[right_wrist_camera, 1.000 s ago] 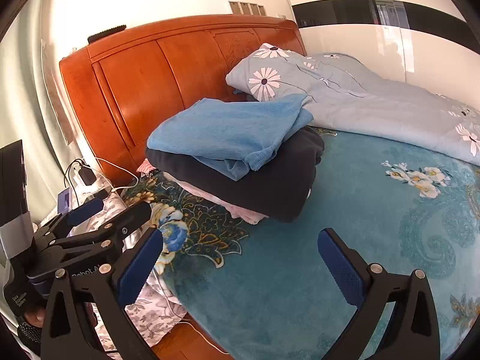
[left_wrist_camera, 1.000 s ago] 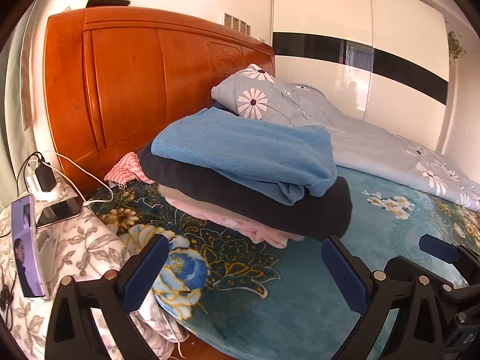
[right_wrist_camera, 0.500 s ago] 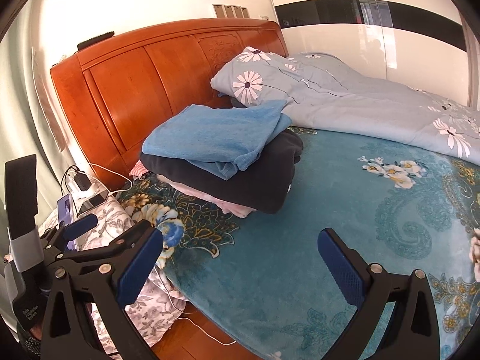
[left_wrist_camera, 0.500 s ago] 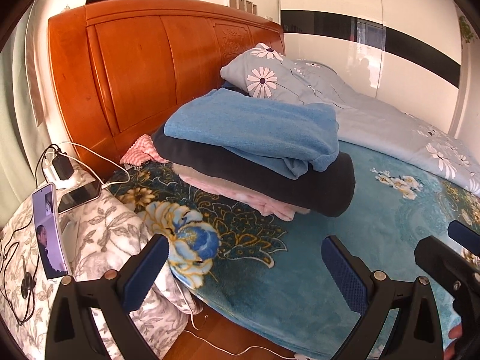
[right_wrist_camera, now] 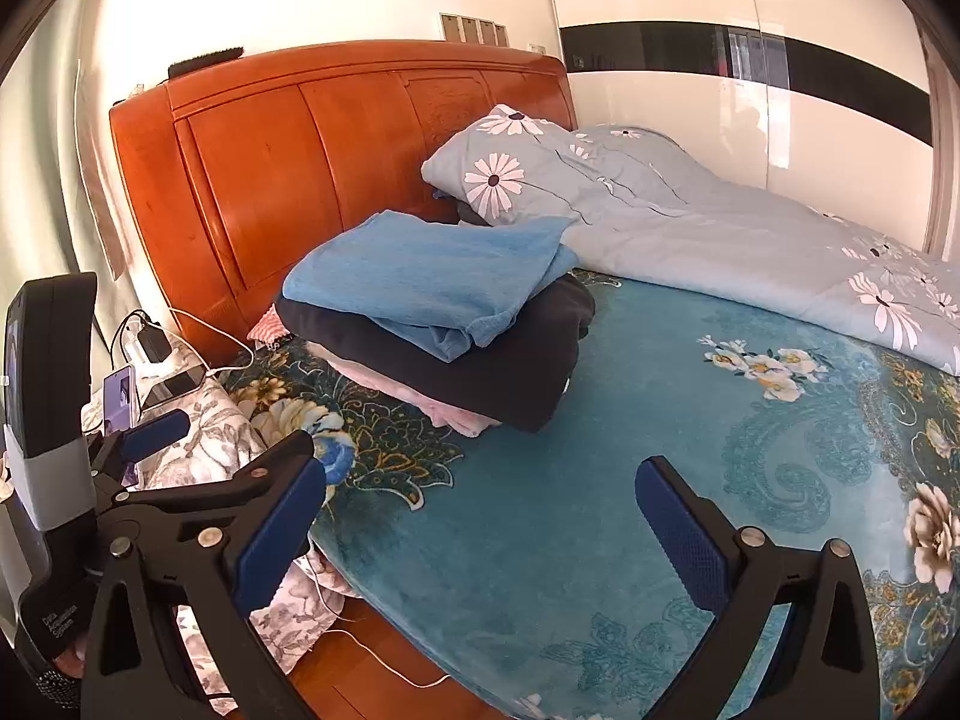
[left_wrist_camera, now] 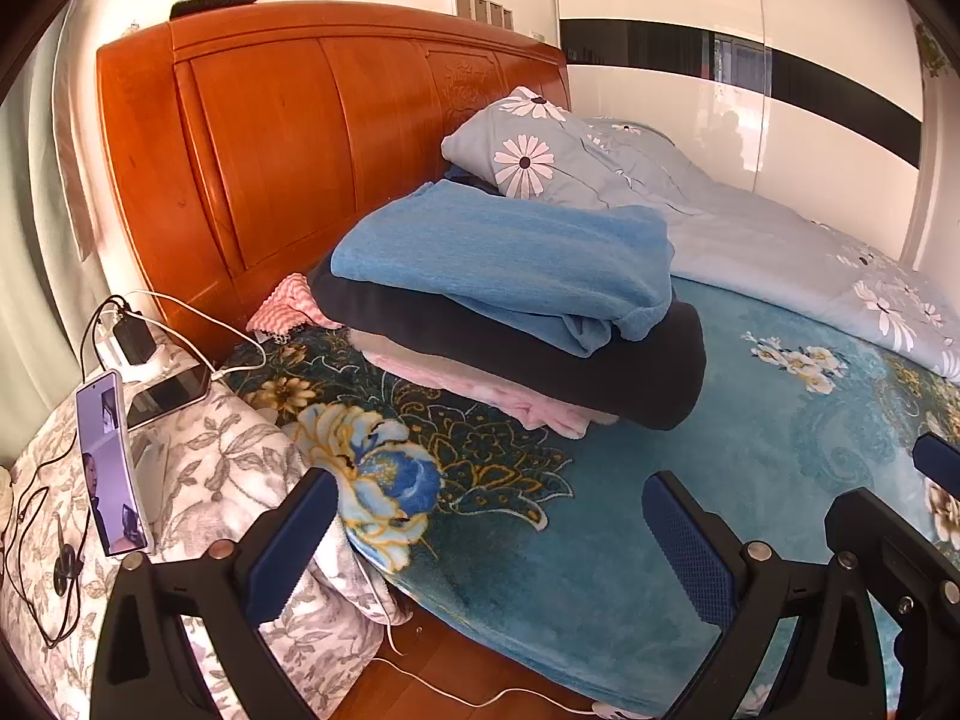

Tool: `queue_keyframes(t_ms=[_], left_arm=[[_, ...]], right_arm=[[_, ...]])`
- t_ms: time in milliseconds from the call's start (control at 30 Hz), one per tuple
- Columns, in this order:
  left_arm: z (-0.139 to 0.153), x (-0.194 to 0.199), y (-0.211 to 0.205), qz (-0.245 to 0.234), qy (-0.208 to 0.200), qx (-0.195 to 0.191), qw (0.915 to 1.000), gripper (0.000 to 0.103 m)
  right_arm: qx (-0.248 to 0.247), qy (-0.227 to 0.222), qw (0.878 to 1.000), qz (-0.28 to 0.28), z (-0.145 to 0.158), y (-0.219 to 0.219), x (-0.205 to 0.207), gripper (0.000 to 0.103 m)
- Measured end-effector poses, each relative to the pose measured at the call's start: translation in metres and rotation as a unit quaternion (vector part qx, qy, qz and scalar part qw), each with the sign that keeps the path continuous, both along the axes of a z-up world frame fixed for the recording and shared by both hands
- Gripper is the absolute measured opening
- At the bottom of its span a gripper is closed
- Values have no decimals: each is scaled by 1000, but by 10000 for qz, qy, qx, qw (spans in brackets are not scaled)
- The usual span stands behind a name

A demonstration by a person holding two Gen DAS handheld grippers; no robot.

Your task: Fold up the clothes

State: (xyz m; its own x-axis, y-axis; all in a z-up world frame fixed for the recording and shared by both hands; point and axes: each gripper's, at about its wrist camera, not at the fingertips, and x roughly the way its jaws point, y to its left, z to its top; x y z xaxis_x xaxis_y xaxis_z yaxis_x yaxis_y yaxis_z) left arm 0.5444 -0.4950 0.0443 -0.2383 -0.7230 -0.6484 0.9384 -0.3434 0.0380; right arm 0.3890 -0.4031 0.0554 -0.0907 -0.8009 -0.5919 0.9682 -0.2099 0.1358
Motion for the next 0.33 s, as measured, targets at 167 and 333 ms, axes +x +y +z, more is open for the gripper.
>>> queue_keyframes(t_ms=[167, 333], left_arm=[[0, -3, 2, -9, -42, -17, 10000, 103], [0, -6, 5, 9, -80, -61, 9999, 103]], right_arm=[[10, -17, 10000, -48, 0, 2, -2, 103], [21, -43, 10000, -79, -1, 3, -5, 103]])
